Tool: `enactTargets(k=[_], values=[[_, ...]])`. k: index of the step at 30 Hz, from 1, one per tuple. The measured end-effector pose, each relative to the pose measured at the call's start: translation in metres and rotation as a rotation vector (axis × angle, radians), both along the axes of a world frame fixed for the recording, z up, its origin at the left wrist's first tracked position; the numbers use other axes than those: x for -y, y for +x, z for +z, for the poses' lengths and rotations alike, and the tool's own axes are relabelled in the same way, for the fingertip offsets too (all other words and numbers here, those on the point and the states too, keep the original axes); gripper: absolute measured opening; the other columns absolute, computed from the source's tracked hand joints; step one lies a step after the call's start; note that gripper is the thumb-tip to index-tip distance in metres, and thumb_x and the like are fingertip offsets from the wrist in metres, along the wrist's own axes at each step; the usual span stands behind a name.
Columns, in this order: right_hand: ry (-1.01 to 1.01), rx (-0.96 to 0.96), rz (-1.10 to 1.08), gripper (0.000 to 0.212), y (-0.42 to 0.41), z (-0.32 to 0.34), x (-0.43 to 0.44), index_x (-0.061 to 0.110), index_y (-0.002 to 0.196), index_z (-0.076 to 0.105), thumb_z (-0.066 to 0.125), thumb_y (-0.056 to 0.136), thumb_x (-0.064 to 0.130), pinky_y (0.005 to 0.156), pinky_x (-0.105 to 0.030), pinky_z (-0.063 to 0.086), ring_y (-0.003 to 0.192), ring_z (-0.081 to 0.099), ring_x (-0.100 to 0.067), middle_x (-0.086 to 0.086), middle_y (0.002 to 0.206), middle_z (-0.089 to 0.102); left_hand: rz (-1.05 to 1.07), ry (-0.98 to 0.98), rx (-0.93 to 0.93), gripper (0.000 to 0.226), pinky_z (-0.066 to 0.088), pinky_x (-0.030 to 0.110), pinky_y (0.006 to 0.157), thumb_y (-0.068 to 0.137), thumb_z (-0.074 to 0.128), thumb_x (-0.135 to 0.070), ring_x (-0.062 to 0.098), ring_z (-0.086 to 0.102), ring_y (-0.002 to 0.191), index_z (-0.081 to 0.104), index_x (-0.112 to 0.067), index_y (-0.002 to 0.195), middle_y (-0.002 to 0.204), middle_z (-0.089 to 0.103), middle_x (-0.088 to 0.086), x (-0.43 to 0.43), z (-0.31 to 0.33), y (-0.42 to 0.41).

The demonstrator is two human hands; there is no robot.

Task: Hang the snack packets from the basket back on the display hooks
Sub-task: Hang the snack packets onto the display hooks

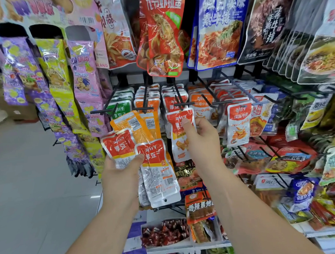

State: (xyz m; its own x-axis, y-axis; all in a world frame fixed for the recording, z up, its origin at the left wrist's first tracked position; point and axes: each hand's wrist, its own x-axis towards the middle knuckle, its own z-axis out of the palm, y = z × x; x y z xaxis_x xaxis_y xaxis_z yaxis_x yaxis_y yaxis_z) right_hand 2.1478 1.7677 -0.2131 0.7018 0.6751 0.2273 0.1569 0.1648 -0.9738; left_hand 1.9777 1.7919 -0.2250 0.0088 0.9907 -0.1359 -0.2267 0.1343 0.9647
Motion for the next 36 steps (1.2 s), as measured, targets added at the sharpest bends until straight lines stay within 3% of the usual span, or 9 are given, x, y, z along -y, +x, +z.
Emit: enactTargets(k=[5,10,13,18,22,25,28,31,36], values=[[0.026,-0.059,0.000,0.049,-0.005,0.003,0.007,-0.002,0.084,0.040,0.065,0.100,0.037,0.052,-0.029,0.024,0.060,0.026,-0.023,-0.010,0.069,0.030,0.007,0.008,0.020,0.034,0.059,0.038,0.081,0.090,0.077,-0.001,0.014,0.077,0.093,0.066,-0.031,0.102,0.101,0.080,-0.009,-0.001,0.000,-0.001],[0.039,-0.039,-0.016,0.052,-0.008,0.004,0.009,-0.003,0.085,0.043,0.066,0.098,0.042,0.053,-0.032,0.029,0.059,0.028,-0.023,-0.012,0.069,0.032,0.007,0.003,0.011,0.036,0.057,0.049,0.097,0.090,0.078,-0.003,0.020,0.075,0.104,0.067,-0.033,0.105,0.109,0.079,-0.006,-0.001,0.002,0.001],[0.048,-0.049,-0.014,0.044,-0.008,0.002,0.012,0.004,0.083,0.052,0.066,0.098,0.043,0.054,-0.035,0.034,0.057,0.034,-0.022,-0.008,0.065,0.039,0.011,0.004,0.009,0.034,0.058,0.050,0.097,0.090,0.078,-0.003,0.020,0.076,0.102,0.066,-0.032,0.105,0.108,0.079,-0.005,-0.001,0.005,0.003],[0.061,-0.061,-0.013,0.046,-0.007,0.007,0.013,-0.003,0.084,0.050,0.067,0.099,0.036,0.050,-0.028,0.033,0.056,0.033,-0.019,-0.006,0.063,0.037,0.017,-0.003,-0.022,0.033,0.055,0.056,0.102,0.088,0.081,-0.008,0.022,0.074,0.105,0.065,-0.033,0.100,0.109,0.078,-0.005,-0.001,0.007,0.007],[0.078,-0.039,-0.009,0.049,-0.010,0.006,0.015,-0.004,0.082,0.046,0.067,0.098,0.037,0.051,-0.030,0.035,0.060,0.032,-0.024,-0.016,0.069,0.035,0.019,0.003,-0.032,0.032,0.054,0.057,0.102,0.087,0.082,-0.009,0.024,0.073,0.107,0.065,-0.032,0.101,0.111,0.077,-0.003,0.000,0.007,0.008],[0.087,-0.047,-0.009,0.044,-0.012,0.009,0.016,0.002,0.078,0.051,0.068,0.097,0.038,0.052,-0.031,0.036,0.057,0.036,-0.021,-0.008,0.063,0.039,0.010,0.014,-0.020,0.032,0.055,0.052,0.100,0.089,0.080,-0.006,0.024,0.073,0.108,0.065,-0.031,0.101,0.110,0.077,-0.002,0.000,0.008,0.008],[0.058,-0.026,-0.048,0.042,-0.010,0.014,0.012,0.013,0.071,0.050,0.069,0.096,0.040,0.050,-0.023,0.036,0.050,0.036,-0.012,0.007,0.053,0.039,0.011,0.028,-0.018,0.033,0.052,0.051,0.104,0.088,0.080,-0.007,0.019,0.071,0.105,0.065,-0.034,0.100,0.109,0.077,-0.006,0.001,0.009,0.008],[0.056,-0.037,-0.067,0.046,-0.009,0.015,0.010,0.009,0.069,0.043,0.070,0.097,0.034,0.045,-0.015,0.035,0.045,0.032,-0.008,0.004,0.054,0.034,0.008,0.034,-0.016,0.034,0.051,0.047,0.103,0.089,0.080,-0.007,0.011,0.069,0.102,0.064,-0.035,0.100,0.107,0.075,-0.011,0.002,0.011,0.008],[0.039,-0.036,-0.080,0.052,-0.011,0.012,0.008,0.006,0.069,0.037,0.071,0.095,0.036,0.051,-0.026,0.032,0.047,0.029,-0.011,0.007,0.052,0.030,0.010,0.034,-0.021,0.034,0.053,0.051,0.103,0.089,0.080,-0.006,0.016,0.073,0.105,0.066,-0.034,0.102,0.106,0.078,-0.010,0.002,0.010,0.007]])
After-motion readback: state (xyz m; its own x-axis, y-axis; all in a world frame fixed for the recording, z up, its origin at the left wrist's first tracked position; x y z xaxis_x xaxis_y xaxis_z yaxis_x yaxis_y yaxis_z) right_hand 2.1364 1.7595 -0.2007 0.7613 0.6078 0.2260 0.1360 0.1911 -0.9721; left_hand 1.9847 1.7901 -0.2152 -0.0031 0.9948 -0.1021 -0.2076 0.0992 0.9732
